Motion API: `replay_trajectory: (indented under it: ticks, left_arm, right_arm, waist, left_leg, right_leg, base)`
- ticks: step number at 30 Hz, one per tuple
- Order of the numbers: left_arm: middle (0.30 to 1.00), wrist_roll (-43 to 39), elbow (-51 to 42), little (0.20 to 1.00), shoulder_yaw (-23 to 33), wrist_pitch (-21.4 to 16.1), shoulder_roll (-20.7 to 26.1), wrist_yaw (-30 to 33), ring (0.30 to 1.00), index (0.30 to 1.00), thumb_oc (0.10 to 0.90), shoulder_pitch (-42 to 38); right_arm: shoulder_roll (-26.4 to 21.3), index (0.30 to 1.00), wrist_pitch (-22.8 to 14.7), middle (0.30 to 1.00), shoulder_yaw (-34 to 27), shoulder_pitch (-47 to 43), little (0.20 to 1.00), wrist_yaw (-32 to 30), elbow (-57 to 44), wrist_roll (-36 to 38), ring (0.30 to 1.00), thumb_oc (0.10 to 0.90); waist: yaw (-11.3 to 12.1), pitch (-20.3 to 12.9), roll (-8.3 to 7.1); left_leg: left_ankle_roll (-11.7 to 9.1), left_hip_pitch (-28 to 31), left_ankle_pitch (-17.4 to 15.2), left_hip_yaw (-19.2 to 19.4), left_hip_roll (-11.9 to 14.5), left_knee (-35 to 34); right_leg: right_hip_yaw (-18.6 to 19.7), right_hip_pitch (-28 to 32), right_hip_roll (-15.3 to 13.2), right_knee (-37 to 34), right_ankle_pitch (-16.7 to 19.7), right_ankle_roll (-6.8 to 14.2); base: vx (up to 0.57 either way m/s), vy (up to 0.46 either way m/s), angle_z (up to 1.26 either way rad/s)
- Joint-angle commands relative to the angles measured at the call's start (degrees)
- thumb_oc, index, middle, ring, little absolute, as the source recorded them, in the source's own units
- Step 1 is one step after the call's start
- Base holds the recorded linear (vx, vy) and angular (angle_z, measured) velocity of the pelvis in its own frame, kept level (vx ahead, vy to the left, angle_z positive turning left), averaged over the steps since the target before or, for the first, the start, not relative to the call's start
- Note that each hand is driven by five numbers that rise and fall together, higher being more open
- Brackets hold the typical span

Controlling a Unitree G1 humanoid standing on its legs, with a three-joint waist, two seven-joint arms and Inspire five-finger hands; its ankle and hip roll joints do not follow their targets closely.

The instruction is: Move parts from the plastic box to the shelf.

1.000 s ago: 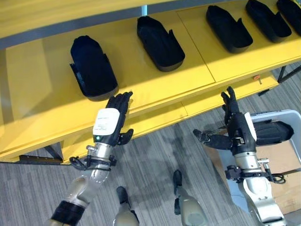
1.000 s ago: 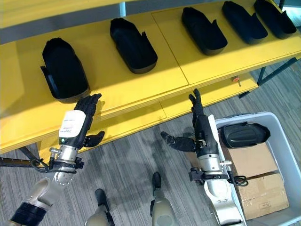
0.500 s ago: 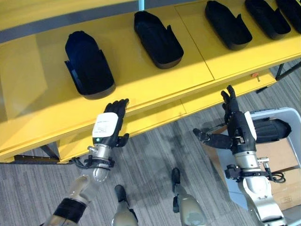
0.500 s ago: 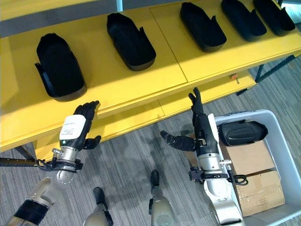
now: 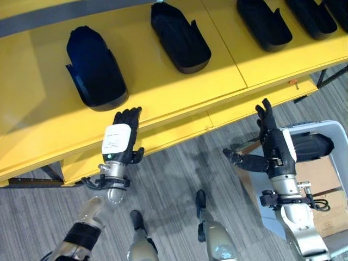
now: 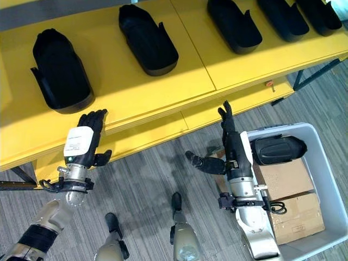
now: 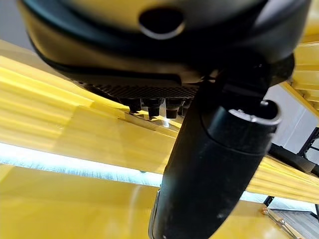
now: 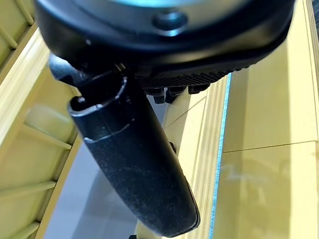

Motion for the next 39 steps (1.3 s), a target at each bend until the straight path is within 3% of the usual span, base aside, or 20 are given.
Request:
replay_trajectory:
  ticks: [1, 9, 39]
  left_arm:
    - [1.000, -0.21, 3.77, 1.000, 3.53, 1.54, 1.95, 2.20, 1.000, 1.000, 0.900, -6.79]
    - [1.000, -2.49, 6.98, 1.000, 4.00, 2.60, 0.56, 2.11, 1.000, 1.000, 0.900, -7.49]
    - [1.000, -2.24, 10.05, 1.000, 4.50, 3.59, 3.44, 1.68, 1.000, 1.000, 0.900, -9.82]
  right_arm:
    - [-0.96, 1.000, -6.09, 1.000, -2.13, -4.32, 1.000, -0.68, -9.70, -0.87, 1.000, 0.900]
    - [-0.82, 1.000, -5.76, 1.000, -2.40, -3.89, 1.000, 0.10, -10.62, 0.23, 1.000, 0.900]
    - [-1.80, 1.000, -5.56, 1.000, -2.93, -3.50, 1.000, 0.89, -11.51, -0.31, 1.000, 0.900]
  waist:
    - [-1.16, -1.67, -1.99]
    - [-1.14, -0.87, -2.33]
    - [-1.27, 0.30, -3.19]
  left_leg:
    - [-0.10, 2.51, -0.68, 0.63, 2.15, -0.20]
    - [0.06, 2.52, -0.90, 0.60, 1.94, -0.04]
    - [0.31, 1.59, -1.04, 0.66, 1.50, 0.17]
  right_leg:
    - [-1.49, 2.17, -2.58, 2.48, -4.12, 2.94]
    - [-1.40, 2.16, -2.76, 2.51, -3.88, 2.87]
    - [-1.32, 1.11, -2.99, 2.45, -3.37, 3.00]
  base:
    - [0.00, 0.000, 0.00]
    - [0.00, 0.000, 0.00]
    - [0.00, 0.000, 0.00]
